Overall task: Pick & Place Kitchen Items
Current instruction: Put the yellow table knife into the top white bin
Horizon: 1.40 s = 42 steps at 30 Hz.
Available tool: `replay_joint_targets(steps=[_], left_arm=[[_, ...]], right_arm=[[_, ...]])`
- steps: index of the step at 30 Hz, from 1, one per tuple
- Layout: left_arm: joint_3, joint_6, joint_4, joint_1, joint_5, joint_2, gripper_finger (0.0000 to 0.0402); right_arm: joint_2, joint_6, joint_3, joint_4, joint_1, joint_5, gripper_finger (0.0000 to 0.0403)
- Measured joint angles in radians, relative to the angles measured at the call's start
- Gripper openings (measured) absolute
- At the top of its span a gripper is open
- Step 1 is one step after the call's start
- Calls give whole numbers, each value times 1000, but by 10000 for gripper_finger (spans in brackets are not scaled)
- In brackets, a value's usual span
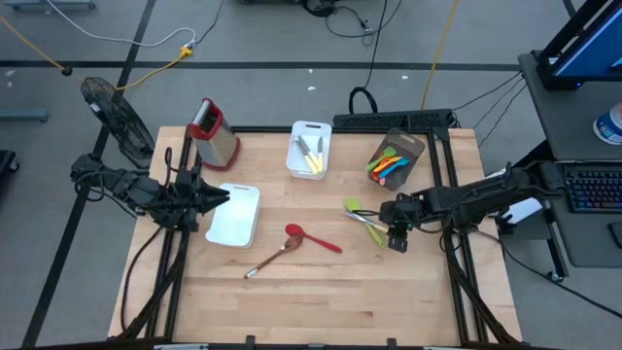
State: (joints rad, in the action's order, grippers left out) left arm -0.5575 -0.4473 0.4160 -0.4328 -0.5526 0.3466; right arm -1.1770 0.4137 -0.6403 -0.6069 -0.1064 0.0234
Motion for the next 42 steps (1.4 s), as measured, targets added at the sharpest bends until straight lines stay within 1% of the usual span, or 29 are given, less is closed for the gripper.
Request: replay_joint_targets(steps=[12, 15, 22, 26, 30, 36, 39, 42], left_arm=[[0, -2, 0, 0, 0, 0, 81], [0, 0, 0, 0, 0, 0, 81], [0, 0, 1, 0, 0, 0, 81], [0, 0, 1, 0, 0, 0, 81], [0, 1, 2, 0, 0, 0, 81], [0, 1, 2, 0, 0, 0, 81], [0, 1, 2, 0, 0, 0, 81], [0, 0, 2, 0, 0, 0, 81]], right_arm=[[-5, -16, 6, 13, -9, -1, 155], [-5, -12, 50, 53, -10, 4, 155], [2, 100, 188, 204, -9, 19, 155], [-1, 155, 238, 206, -9, 23, 155], [-2, 198, 259, 207, -9, 23, 155], [-3, 201, 262, 207, -9, 16, 155], [-3, 203, 263, 206, -9, -7, 144], [-3, 203, 263, 204, -10, -24, 116]])
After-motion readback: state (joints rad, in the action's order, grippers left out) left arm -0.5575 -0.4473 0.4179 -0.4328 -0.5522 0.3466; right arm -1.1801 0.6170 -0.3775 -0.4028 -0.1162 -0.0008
